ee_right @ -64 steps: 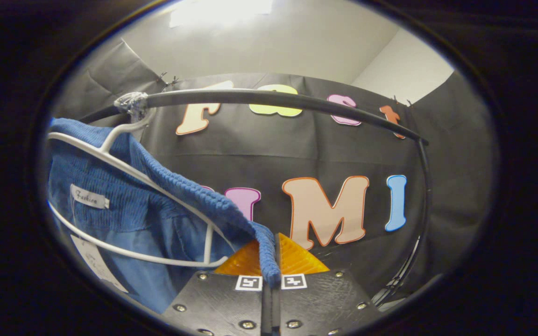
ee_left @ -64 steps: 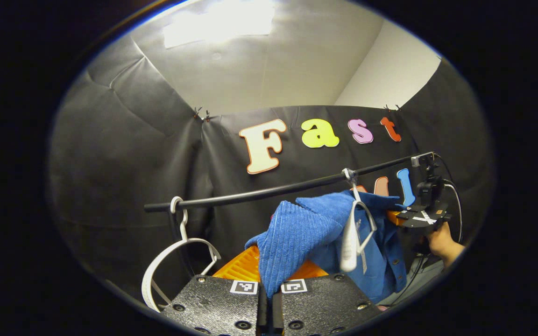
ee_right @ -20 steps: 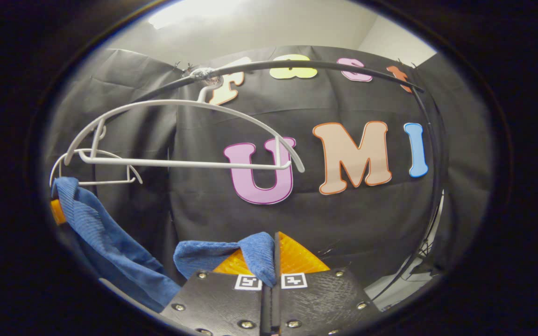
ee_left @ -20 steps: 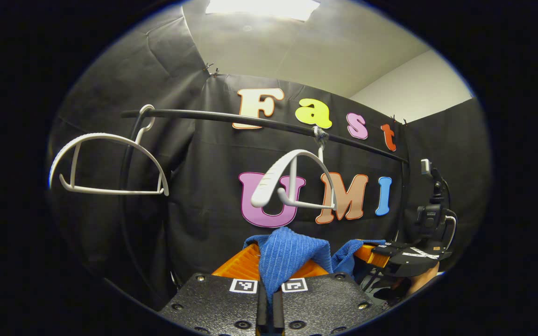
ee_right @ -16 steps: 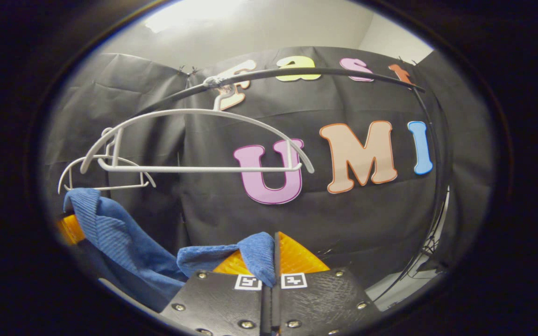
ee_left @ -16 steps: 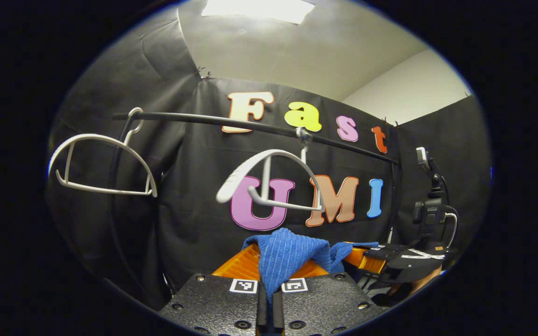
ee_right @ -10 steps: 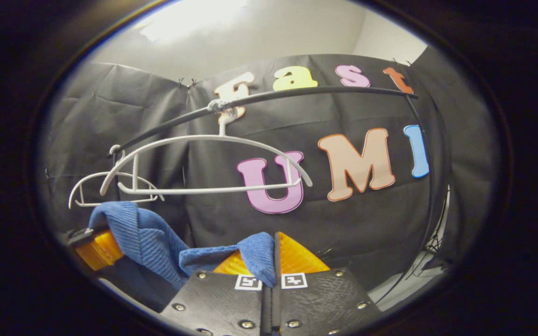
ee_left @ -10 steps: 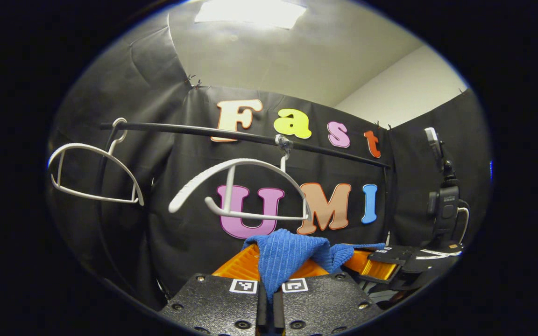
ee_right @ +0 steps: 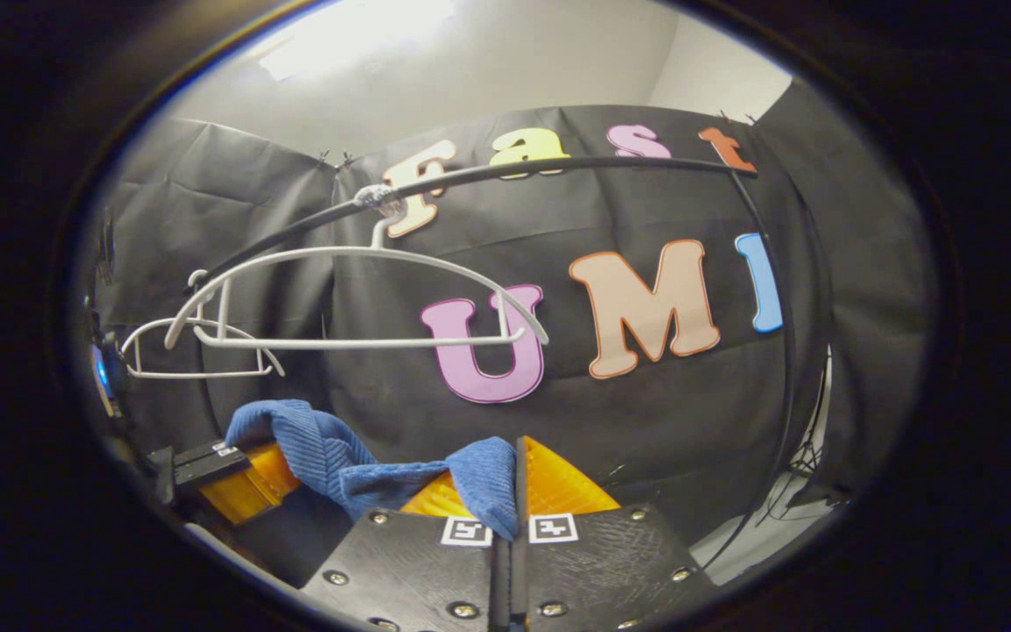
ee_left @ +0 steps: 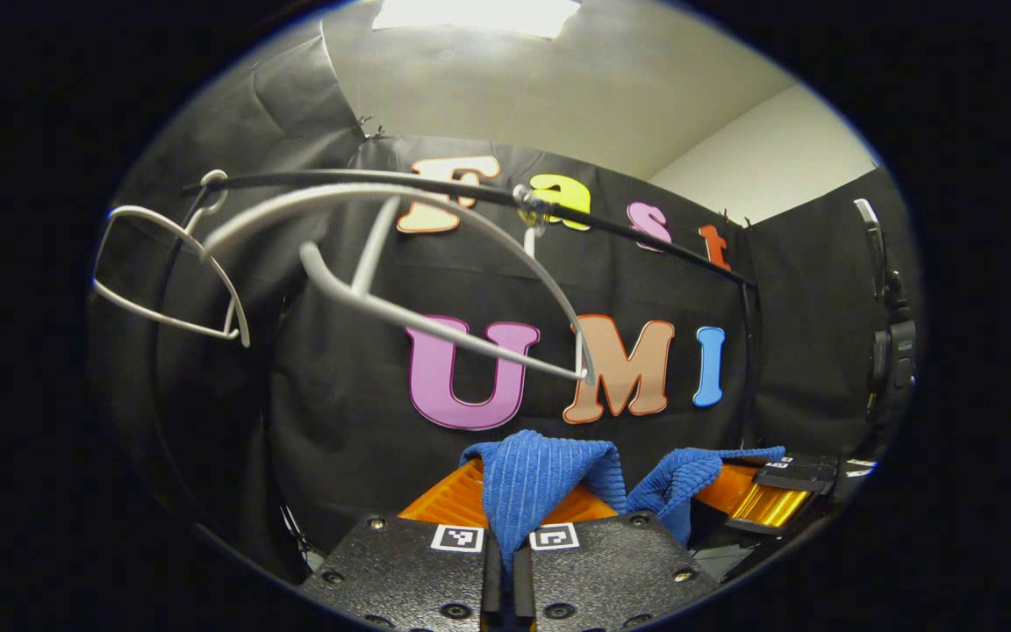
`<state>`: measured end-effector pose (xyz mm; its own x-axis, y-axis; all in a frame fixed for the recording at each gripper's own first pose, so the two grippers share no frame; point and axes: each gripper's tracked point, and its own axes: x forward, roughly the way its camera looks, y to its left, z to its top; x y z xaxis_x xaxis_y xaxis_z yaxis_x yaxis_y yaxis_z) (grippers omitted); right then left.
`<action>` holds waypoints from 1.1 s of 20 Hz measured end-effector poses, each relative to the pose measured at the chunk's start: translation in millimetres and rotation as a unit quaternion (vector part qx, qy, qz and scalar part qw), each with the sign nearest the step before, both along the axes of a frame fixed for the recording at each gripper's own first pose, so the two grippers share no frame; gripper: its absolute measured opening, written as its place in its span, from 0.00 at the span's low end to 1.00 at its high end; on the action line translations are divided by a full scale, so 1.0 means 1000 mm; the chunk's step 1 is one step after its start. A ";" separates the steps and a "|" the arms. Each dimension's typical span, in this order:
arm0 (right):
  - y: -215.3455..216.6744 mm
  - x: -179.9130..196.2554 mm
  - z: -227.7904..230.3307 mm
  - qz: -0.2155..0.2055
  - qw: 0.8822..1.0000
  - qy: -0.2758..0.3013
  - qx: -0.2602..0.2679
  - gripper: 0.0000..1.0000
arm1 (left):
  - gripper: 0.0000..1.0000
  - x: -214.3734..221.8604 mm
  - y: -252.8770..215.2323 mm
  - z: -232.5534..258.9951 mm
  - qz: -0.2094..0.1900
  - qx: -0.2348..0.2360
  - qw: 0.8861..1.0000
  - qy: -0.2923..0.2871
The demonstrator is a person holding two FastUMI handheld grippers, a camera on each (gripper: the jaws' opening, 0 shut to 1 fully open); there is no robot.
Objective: Grasp the clothes on the hanger with both hands and then place them into the laundry hamper below.
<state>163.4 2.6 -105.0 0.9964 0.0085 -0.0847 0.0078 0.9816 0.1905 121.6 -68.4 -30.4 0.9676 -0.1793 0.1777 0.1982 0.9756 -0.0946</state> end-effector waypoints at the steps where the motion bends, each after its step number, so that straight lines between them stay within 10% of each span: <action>1: -0.001 0.003 -0.011 0.002 1.000 0.003 0.009 0.05 | 0.05 0.006 0.000 -0.009 0.000 0.001 1.000 0.003; 22: 0.001 0.036 -0.294 -0.008 0.978 0.189 0.083 0.05 | 0.07 0.082 0.029 -0.273 0.029 0.007 0.980 0.197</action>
